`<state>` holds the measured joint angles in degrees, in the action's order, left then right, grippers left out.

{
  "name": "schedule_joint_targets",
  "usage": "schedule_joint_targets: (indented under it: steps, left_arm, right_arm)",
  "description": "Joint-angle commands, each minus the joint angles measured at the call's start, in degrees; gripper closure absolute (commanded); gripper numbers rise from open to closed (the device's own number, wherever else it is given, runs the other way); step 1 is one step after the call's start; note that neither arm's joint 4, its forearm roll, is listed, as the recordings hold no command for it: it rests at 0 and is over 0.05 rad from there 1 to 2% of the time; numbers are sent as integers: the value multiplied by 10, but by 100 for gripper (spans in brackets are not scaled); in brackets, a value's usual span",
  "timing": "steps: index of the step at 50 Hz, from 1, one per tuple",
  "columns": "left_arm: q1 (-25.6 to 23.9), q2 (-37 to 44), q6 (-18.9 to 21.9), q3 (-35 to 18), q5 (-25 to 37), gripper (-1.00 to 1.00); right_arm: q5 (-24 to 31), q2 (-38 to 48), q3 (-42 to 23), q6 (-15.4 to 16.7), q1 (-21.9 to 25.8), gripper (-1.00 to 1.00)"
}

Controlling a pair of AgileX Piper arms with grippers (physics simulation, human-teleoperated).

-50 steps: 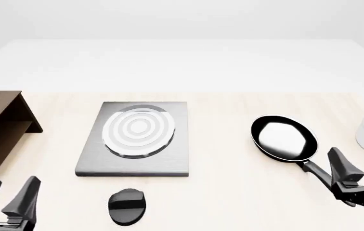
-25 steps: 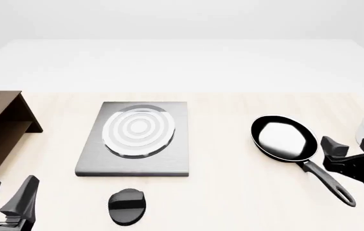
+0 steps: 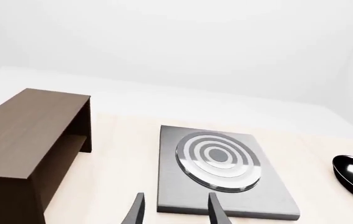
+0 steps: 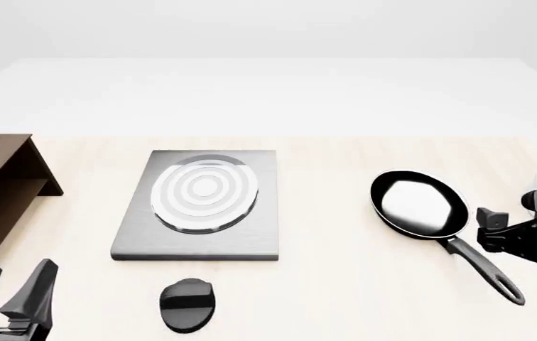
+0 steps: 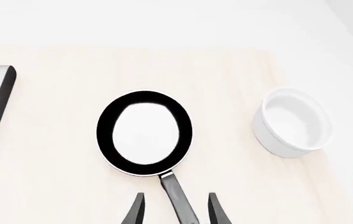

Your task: Turn on the stove and put the frying pan on it.

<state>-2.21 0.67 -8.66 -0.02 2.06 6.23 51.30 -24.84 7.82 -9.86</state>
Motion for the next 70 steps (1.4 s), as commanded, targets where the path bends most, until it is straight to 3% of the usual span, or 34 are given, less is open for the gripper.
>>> schedule_joint_targets:
  steps: [1,35,70]
  left_arm:
    - [-2,-7,0,0,5,-100]
    - [0,-7,-1,0,10,-100]
    - [1,-7,3,0,11,-100]
  right_arm:
    - [-5,32,0,19,-15,-100]
    - [-51,172,-20,36,-37,-100]
    - [-105,249,-3,52,-44,-100]
